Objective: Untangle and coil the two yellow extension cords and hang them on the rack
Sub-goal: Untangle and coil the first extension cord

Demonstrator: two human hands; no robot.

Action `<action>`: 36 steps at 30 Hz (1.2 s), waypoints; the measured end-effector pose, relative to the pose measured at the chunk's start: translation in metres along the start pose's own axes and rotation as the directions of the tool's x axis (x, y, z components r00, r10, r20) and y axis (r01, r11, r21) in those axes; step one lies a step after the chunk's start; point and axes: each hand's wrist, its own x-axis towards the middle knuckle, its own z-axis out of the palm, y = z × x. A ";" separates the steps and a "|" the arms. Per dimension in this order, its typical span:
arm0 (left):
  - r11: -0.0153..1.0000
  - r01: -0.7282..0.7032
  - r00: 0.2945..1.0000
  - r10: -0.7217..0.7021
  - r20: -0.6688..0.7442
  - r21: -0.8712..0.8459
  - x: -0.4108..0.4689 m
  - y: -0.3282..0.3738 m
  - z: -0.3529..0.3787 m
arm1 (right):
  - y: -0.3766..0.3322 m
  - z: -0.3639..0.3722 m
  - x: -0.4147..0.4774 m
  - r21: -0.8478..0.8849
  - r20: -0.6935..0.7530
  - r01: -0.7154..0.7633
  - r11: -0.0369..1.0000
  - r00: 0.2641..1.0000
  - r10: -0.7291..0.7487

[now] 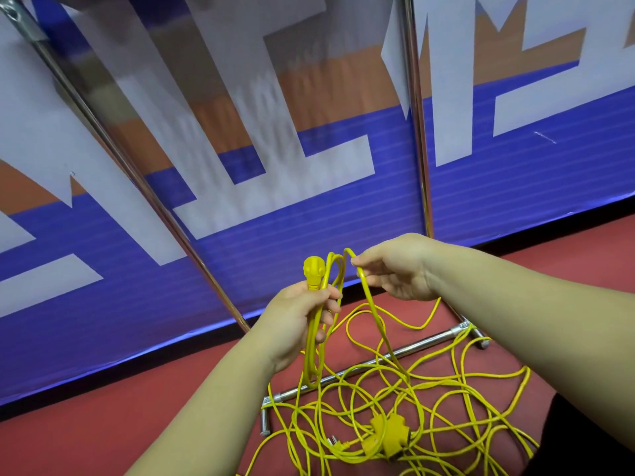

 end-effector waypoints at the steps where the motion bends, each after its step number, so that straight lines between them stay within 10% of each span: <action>1: 1.000 0.008 1.000 -0.008 0.002 0.008 0.001 -0.001 0.001 | -0.001 0.001 -0.001 0.001 0.000 0.002 1.000 1.000 -0.002; 25: 0.992 0.003 0.999 0.002 -0.038 0.130 0.015 -0.013 0.019 | -0.011 0.014 -0.003 -0.071 -0.082 0.135 0.988 0.987 -0.141; 36: 0.957 -0.070 0.983 0.018 -0.182 -0.283 0.015 0.009 0.007 | -0.003 0.005 -0.009 -0.254 -0.036 0.350 0.902 0.928 -0.371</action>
